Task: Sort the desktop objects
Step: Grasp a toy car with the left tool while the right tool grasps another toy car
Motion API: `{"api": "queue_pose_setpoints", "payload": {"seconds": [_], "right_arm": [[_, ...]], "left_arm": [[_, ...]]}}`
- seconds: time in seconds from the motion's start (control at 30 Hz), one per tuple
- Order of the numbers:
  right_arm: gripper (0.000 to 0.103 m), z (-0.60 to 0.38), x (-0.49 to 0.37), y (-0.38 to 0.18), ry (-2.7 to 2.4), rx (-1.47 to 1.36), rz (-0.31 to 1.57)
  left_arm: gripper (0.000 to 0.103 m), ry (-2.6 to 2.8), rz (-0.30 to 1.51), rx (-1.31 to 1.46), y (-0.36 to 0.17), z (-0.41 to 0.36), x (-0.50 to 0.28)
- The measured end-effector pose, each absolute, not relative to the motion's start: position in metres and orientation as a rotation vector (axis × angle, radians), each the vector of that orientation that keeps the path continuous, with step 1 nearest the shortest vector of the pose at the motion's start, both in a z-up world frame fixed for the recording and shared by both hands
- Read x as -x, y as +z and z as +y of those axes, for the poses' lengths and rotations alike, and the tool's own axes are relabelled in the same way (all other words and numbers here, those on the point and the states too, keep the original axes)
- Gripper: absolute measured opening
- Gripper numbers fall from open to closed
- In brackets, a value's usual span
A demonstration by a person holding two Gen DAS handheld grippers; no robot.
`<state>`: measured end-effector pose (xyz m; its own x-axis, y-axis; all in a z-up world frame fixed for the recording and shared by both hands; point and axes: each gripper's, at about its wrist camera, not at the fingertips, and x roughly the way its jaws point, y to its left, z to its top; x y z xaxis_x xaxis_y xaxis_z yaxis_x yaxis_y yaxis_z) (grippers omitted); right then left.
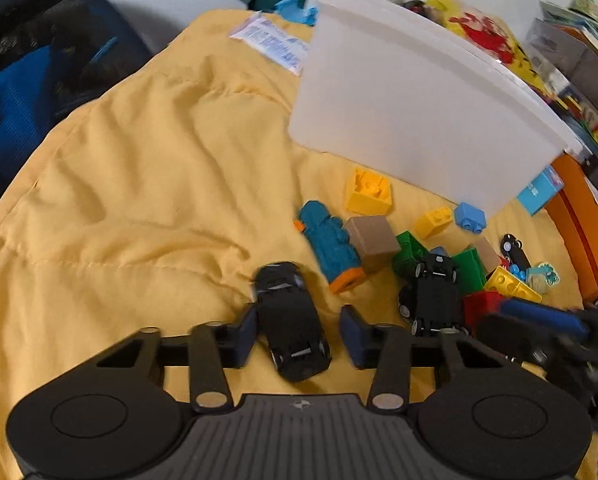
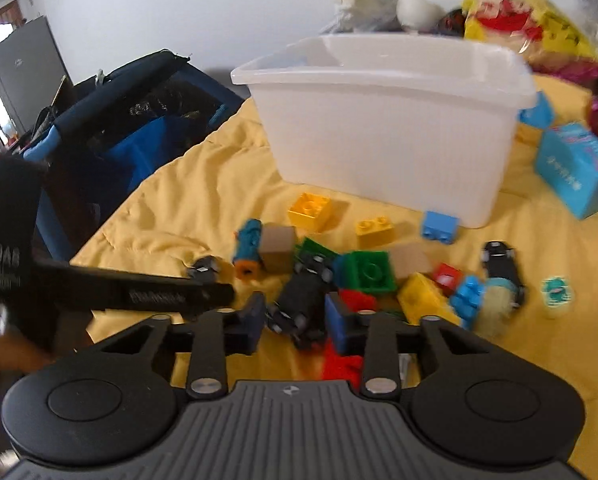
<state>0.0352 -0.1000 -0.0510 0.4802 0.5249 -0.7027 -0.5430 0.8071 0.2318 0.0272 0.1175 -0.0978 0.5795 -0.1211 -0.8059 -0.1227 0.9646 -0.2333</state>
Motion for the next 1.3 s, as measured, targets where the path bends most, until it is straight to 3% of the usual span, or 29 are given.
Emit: {"api": "queue_pose_setpoints", "payload": {"seconds": [0.23, 0.57, 0.97, 1.3], "right_arm": [[0.029, -0.076, -0.061, -0.075, 0.561, 0.033, 0.959], [0.022, -0.060, -0.056, -0.081, 0.648, 0.126, 0.926], [0.017, -0.160, 0.004, -0.042, 0.515, 0.131, 0.879], [0.018, -0.167, 0.023, -0.087, 0.303, 0.644, 0.779]], "left_arm": [[0.032, -0.056, 0.953, 0.263, -0.097, 0.126, -0.012], [0.032, -0.118, 0.985, 0.130, -0.088, 0.111, 0.020], [0.032, -0.171, 0.936, -0.125, -0.081, 0.058, 0.030], [0.034, -0.160, 0.937, -0.268, -0.088, 0.027, 0.031]]}}
